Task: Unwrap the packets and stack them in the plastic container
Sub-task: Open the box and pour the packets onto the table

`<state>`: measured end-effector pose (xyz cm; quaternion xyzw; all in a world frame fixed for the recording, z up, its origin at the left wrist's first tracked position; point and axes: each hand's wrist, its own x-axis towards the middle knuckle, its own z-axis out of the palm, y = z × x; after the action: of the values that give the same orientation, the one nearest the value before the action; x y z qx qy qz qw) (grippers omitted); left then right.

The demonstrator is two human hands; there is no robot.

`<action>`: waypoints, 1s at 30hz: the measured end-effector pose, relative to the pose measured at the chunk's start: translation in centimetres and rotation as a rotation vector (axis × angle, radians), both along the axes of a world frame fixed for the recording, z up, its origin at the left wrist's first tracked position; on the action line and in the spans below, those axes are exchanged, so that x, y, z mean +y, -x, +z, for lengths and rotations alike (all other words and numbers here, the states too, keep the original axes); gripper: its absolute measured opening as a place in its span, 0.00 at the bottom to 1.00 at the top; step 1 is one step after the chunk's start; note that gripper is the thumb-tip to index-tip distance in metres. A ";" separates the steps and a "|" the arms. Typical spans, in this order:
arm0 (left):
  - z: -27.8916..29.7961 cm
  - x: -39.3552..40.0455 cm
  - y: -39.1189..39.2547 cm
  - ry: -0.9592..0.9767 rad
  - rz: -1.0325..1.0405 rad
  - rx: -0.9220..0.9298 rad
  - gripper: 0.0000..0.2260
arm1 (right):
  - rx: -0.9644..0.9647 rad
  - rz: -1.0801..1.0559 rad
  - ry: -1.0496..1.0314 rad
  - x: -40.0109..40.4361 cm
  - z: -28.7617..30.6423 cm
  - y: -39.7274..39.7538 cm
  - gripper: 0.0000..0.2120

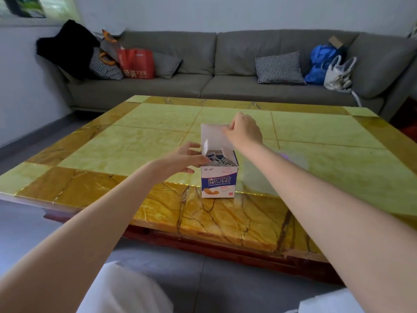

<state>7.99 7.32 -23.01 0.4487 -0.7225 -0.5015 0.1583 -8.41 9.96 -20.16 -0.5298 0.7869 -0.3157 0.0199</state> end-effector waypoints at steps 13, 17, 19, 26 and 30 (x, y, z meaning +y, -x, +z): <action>1.2 1.1 0.0 0.493 0.001 -0.283 0.28 | 0.243 0.345 -0.396 2.7 0.7 0.9 0.18; 2.3 0.1 0.6 0.484 -0.172 -0.458 0.25 | 0.642 0.508 -0.295 3.2 0.7 1.2 0.13; 2.5 0.1 0.7 0.421 -0.218 -0.474 0.25 | 0.567 0.628 -0.350 3.4 1.4 0.8 0.13; 1.7 0.2 0.2 0.226 -0.224 -0.400 0.32 | 0.506 0.737 -0.658 1.7 3.2 0.2 0.26; 1.4 0.0 0.2 0.283 -0.209 -0.347 0.30 | 0.520 0.803 -0.667 1.2 3.1 -0.6 0.28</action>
<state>7.81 7.31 -21.63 0.4244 -0.8444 -0.3245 0.0404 -7.79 11.19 -17.08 -0.8118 0.5604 0.1219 0.1097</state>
